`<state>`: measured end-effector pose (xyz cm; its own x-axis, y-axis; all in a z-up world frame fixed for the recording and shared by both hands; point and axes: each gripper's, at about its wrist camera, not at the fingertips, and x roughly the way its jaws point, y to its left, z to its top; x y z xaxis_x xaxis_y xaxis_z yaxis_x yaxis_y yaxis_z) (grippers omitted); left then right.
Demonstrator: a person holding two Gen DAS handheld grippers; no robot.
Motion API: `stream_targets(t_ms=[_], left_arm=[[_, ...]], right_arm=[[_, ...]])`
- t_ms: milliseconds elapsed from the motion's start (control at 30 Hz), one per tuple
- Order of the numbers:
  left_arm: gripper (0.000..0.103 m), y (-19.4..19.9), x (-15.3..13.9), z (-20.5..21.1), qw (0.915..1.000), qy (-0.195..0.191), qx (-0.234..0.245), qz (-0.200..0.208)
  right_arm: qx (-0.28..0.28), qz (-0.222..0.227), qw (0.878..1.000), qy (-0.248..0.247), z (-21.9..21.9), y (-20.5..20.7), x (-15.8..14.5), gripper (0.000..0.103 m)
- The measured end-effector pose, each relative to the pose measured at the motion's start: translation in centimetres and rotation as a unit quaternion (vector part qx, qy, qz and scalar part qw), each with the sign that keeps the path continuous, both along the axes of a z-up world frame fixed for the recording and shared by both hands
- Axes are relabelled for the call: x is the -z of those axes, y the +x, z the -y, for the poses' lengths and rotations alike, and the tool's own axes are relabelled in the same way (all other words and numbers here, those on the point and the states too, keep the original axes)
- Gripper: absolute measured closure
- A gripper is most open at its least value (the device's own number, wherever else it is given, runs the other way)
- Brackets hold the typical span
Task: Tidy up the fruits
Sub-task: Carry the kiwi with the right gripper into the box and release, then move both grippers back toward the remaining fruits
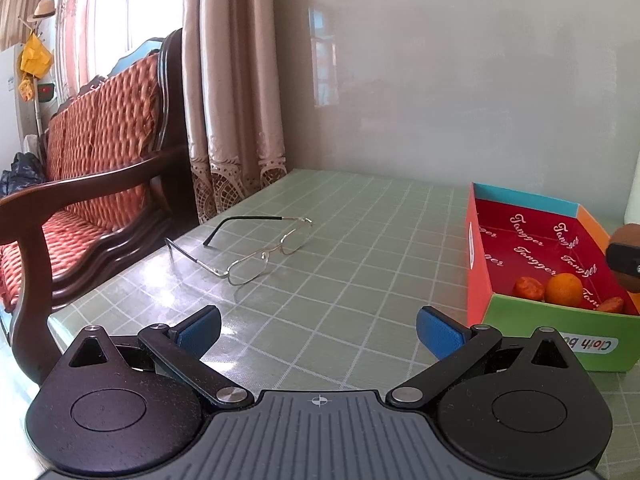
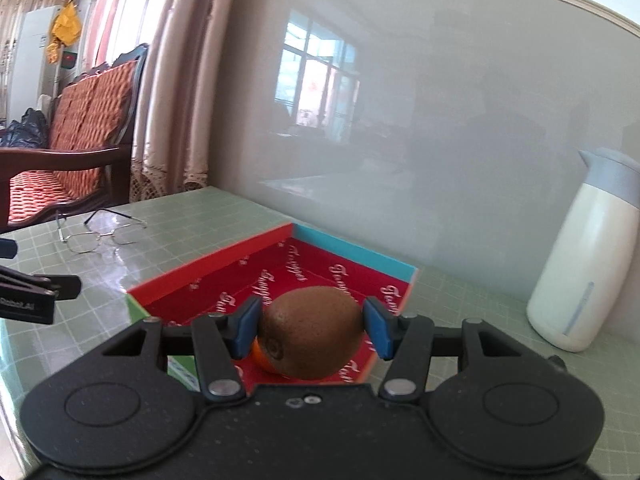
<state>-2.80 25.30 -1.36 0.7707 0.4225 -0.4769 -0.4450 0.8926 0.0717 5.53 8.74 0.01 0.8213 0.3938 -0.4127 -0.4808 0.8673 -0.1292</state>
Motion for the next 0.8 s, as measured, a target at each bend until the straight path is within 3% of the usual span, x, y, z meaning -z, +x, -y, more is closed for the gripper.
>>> stream_targets(t_ms=[300,433,467,567,800], left_arm=[[0.0,0.0,0.1,0.0,1.0,0.001,-0.002,-0.002],[0.0,0.0,0.0,0.1,1.0,0.005,-0.002,-0.004],[0.0,0.0,0.0,0.2,1.0,0.005,-0.002,-0.003],[0.0,0.0,0.0,0.3,1.0,0.007,-0.001,-0.003],[0.0,0.4,-0.1,0.9,1.0,0.004,0.005,0.0]], right_arm=[[-0.012,-0.011,1.0,-0.007,-1.3,-0.1,0.8,0.048],[-0.005,-0.041,0.999,-0.011,-1.2,0.5,1.4,0.047],[-0.009,-0.033,0.999,-0.005,-1.1,0.1,1.3,0.04],[-0.013,-0.001,1.0,0.006,-0.7,-0.8,0.4,0.039],[0.03,-0.025,0.999,0.03,1.9,0.3,0.3,0.041]])
